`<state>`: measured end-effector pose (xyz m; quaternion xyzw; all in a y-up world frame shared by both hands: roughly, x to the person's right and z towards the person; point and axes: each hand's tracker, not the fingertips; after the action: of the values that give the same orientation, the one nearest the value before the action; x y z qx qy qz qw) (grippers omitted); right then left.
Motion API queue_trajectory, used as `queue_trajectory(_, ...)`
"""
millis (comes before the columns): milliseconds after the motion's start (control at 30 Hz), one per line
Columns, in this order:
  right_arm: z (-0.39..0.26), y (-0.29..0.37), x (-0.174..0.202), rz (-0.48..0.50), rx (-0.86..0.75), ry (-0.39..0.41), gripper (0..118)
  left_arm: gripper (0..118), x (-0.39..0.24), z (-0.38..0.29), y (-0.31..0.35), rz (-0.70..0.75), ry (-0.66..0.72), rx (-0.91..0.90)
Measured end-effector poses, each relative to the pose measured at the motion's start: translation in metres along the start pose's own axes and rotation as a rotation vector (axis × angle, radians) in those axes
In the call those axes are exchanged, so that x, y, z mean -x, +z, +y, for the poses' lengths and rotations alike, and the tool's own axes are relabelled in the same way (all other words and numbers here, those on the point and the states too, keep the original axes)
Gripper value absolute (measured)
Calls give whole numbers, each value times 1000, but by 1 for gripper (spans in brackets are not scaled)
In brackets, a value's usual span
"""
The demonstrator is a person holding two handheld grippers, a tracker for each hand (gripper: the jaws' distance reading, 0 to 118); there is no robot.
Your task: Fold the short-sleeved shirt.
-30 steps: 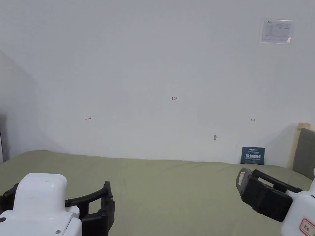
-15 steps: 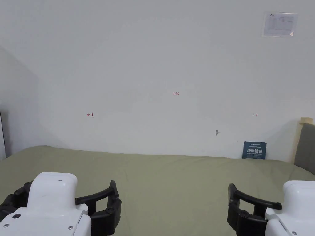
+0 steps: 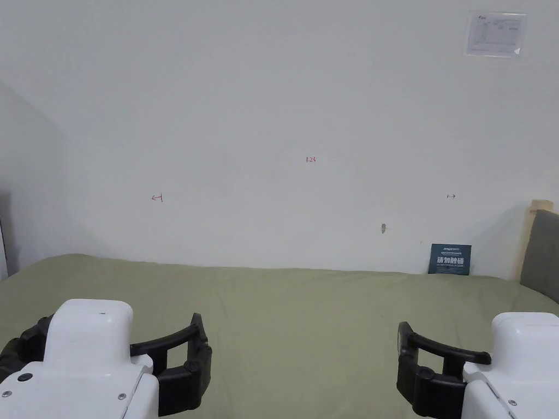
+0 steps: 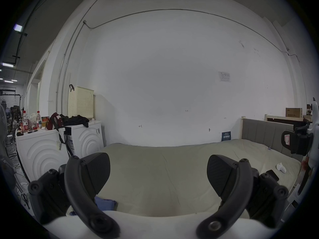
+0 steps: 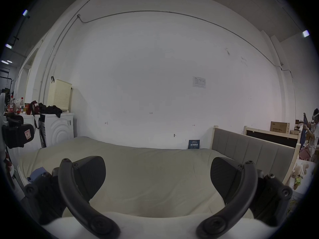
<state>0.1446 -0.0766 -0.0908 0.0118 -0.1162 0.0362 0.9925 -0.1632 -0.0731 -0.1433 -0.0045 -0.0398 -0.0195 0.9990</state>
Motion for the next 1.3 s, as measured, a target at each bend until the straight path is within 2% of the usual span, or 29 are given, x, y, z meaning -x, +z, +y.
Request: queue_trajectory(1300,-16,-24,3,-20,80,-6,118,114,3,-10,-23,-15,1,53)
